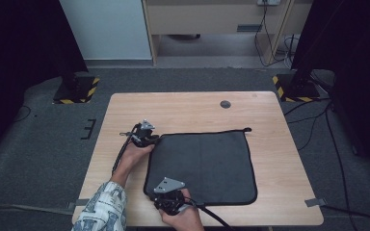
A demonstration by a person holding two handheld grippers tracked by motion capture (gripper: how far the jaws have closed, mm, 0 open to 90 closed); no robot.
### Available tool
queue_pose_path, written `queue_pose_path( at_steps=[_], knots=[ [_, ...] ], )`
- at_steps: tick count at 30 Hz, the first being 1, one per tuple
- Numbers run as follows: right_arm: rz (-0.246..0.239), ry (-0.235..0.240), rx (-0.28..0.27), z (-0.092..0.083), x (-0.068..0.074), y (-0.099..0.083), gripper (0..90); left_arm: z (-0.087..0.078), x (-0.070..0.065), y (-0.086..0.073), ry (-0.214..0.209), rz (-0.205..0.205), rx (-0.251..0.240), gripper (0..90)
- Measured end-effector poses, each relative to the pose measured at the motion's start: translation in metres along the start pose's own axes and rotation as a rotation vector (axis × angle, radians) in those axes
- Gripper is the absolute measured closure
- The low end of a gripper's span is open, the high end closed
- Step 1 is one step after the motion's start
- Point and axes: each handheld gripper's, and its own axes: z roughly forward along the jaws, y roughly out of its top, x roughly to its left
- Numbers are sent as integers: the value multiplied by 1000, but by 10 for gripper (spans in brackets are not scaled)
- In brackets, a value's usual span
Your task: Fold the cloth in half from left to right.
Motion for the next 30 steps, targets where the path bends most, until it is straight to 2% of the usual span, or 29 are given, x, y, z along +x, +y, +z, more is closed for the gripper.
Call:
queue_pose_path(
  at_steps=[6,17,21,25,30],
  knots=[
    [-4,-7,-6,-4,-2,2,830,-1,2,5,-7,-10,17,828],
    [-15,-20,-11,-8,-5,5,830,-16,-1,21,-11,-43,-42,840],
    [-22,-14,-17,-10,-5,6,831,-24,-1,28,-16,-34,-39,842],
    [-32,-13,-28,-13,-2,8,832,-32,-4,37,-20,-29,-61,843],
    [-40,-16,-45,-19,1,13,833,-39,-4,41,-24,-27,-59,845]
  ],
)
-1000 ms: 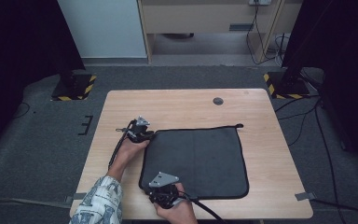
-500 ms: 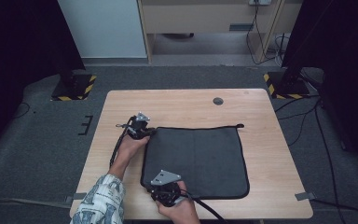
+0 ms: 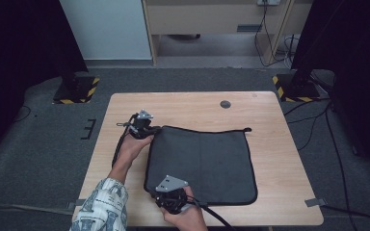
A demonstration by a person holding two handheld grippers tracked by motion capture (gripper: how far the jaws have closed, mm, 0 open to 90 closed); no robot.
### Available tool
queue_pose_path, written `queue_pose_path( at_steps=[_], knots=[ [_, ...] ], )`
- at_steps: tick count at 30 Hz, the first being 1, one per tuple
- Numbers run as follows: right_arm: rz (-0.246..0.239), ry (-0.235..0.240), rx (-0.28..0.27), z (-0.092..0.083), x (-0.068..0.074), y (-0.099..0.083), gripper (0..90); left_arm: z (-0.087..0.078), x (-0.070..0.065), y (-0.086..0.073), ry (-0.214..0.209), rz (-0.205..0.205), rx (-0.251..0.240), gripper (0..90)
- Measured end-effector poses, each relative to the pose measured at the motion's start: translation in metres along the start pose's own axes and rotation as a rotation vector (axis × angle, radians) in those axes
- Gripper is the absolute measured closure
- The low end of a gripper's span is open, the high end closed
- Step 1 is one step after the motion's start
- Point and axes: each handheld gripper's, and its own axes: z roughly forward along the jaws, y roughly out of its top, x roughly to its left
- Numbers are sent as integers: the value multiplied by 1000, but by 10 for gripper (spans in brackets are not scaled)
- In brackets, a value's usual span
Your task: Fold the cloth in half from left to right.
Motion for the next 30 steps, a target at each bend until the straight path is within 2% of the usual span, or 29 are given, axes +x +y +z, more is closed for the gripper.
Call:
queue_pose_path(
  at_steps=[5,13,18,30],
  knots=[
    [-1,-3,-15,-4,0,6,833,-3,2,2,-9,-22,-17,845],
    [-10,-8,-13,-2,4,11,833,-11,8,3,-13,-33,-26,847],
    [-16,2,-18,2,9,18,834,-18,14,3,-11,-46,-43,847],
    [-44,26,-18,16,29,32,834,-41,33,-10,16,-61,-33,847]
  ],
)
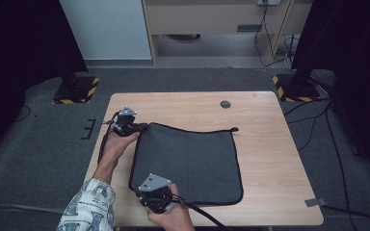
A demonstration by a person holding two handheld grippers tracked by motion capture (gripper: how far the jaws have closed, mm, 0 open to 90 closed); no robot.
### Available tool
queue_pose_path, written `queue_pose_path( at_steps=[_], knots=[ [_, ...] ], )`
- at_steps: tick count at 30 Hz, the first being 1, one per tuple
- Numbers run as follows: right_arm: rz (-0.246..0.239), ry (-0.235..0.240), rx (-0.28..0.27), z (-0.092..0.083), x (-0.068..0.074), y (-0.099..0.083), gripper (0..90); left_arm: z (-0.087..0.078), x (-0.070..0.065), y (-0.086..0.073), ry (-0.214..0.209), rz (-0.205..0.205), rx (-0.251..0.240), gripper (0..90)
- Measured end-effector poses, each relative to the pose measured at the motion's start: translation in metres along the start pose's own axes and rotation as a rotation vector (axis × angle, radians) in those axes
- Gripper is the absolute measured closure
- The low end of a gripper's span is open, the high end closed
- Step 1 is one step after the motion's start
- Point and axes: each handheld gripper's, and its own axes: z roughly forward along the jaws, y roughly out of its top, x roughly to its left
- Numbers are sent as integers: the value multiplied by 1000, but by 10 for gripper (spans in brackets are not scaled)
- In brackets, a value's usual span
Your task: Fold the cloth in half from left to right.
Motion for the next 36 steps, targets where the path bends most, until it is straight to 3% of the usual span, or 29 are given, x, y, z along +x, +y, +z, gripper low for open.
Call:
queue_pose_path(
  at_steps=[10,15,19,23,36],
  knots=[
    [-11,29,0,13,13,10,834,-19,15,-10,18,-15,3,847],
    [-29,34,18,15,15,11,834,-24,16,-9,14,-25,5,847],
    [-15,15,3,3,4,10,834,-16,6,-1,7,-22,21,846],
    [21,11,-32,-15,-11,8,834,-5,-3,9,-6,-54,25,846],
    [79,-56,-84,-79,-46,-18,833,38,-59,55,-64,-31,4,844]
  ],
)
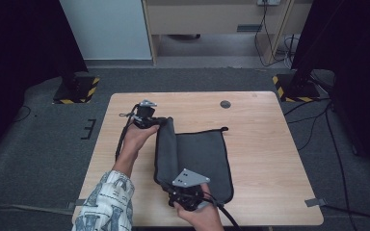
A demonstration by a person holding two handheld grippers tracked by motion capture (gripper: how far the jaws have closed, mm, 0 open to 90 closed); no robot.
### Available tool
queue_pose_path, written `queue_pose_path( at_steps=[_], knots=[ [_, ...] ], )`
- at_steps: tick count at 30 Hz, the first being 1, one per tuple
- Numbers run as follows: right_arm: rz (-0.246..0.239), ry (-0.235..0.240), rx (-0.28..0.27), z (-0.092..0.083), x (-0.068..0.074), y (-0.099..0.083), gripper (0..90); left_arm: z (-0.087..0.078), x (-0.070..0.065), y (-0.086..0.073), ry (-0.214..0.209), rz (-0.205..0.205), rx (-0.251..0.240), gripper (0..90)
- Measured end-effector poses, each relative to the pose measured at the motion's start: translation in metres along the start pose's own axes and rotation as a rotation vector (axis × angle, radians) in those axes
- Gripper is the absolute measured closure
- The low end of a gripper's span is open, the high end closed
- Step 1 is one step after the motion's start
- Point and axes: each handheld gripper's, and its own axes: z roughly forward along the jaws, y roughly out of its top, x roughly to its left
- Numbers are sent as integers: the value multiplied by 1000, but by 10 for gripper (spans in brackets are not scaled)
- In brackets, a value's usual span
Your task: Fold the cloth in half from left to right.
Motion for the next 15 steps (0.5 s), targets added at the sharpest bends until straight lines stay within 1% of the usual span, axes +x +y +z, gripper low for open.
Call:
queue_pose_path(
  at_steps=[2,4,7,8,9,12,15],
  knots=[
    [17,-11,-6,-8,-7,-4,833,8,-8,6,-3,13,3,843],
    [22,-24,-13,-16,-15,-8,833,15,-16,11,-6,28,6,843],
    [31,-46,-21,-28,-25,-12,833,24,-26,16,-13,36,3,843],
    [33,-49,-20,-30,-27,-13,832,27,-29,18,-14,35,4,843],
    [31,-58,-19,-34,-30,-14,832,32,-33,20,-14,46,14,843],
    [33,-88,-14,-45,-38,-18,832,42,-42,24,-17,59,22,842],
    [47,-117,-13,-54,-45,-24,832,53,-52,29,-19,77,27,842]
  ],
)
